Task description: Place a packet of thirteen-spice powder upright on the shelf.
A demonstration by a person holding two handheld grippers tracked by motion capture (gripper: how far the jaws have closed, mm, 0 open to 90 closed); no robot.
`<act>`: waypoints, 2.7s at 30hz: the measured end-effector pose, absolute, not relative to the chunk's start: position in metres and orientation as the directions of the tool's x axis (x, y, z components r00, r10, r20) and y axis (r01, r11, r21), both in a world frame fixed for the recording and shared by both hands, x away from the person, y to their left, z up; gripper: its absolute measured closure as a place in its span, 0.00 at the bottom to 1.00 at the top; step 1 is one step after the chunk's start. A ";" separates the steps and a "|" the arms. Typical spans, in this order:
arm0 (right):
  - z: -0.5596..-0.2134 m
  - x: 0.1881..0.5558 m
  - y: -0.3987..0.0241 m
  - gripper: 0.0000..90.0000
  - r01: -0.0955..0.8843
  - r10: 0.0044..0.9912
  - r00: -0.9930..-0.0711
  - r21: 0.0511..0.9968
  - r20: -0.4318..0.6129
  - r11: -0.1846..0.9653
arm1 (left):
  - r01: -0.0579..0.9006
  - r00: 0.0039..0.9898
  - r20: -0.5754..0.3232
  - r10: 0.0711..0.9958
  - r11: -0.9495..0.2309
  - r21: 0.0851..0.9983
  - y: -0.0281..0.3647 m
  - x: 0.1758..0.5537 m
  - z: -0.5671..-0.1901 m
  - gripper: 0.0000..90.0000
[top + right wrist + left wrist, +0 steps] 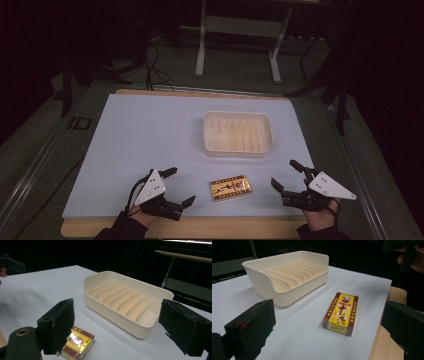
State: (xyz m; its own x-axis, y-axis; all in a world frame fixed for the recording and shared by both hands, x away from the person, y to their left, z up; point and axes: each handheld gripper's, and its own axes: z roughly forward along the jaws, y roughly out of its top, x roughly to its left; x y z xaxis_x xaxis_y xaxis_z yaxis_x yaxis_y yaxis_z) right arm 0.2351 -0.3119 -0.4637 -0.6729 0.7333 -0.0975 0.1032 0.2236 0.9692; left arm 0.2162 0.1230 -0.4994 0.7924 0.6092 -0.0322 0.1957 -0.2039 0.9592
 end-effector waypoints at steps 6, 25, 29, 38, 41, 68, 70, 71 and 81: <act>-0.462 0.236 -0.315 0.15 0.127 0.739 -0.670 0.969 -0.073 0.211 | 0.208 0.792 -0.046 0.609 -0.198 0.958 0.125 0.217 -0.499 0.00; -0.459 0.232 -0.316 0.15 0.128 0.747 -0.661 0.972 -0.066 0.199 | 0.314 0.819 -0.135 0.558 -0.239 0.919 0.110 0.226 -0.477 0.00; -0.459 0.232 -0.316 0.15 0.130 0.750 -0.659 0.972 -0.065 0.198 | 0.315 0.838 -0.131 0.529 -0.274 0.909 0.099 0.231 -0.472 0.02; -0.459 0.232 -0.317 0.15 0.130 0.746 -0.664 0.973 -0.058 0.192 | 0.308 0.871 -0.103 0.480 -0.371 0.876 0.066 0.243 -0.467 0.02; -0.459 0.231 -0.317 0.15 0.129 0.745 -0.664 0.974 -0.056 0.189 | 0.308 0.878 -0.101 0.468 -0.390 0.868 0.057 0.247 -0.469 0.02; -0.461 0.233 -0.317 0.15 0.153 0.730 -0.683 0.973 -0.021 0.171 | 0.259 0.902 -0.038 0.430 -0.467 0.845 0.003 0.277 -0.501 0.08; -0.461 0.233 -0.317 0.15 0.154 0.728 -0.685 0.973 -0.018 0.169 | 0.256 0.900 -0.030 0.436 -0.471 0.844 0.000 0.277 -0.503 0.08; -0.461 0.233 -0.317 0.15 0.155 0.727 -0.686 0.973 -0.016 0.168 | 0.260 0.906 -0.042 0.422 -0.474 0.841 -0.004 0.279 -0.508 0.08; -0.462 0.234 -0.318 0.15 0.168 0.722 -0.692 0.973 0.000 0.161 | 0.271 0.924 -0.061 0.378 -0.532 0.803 -0.018 0.287 -0.528 0.14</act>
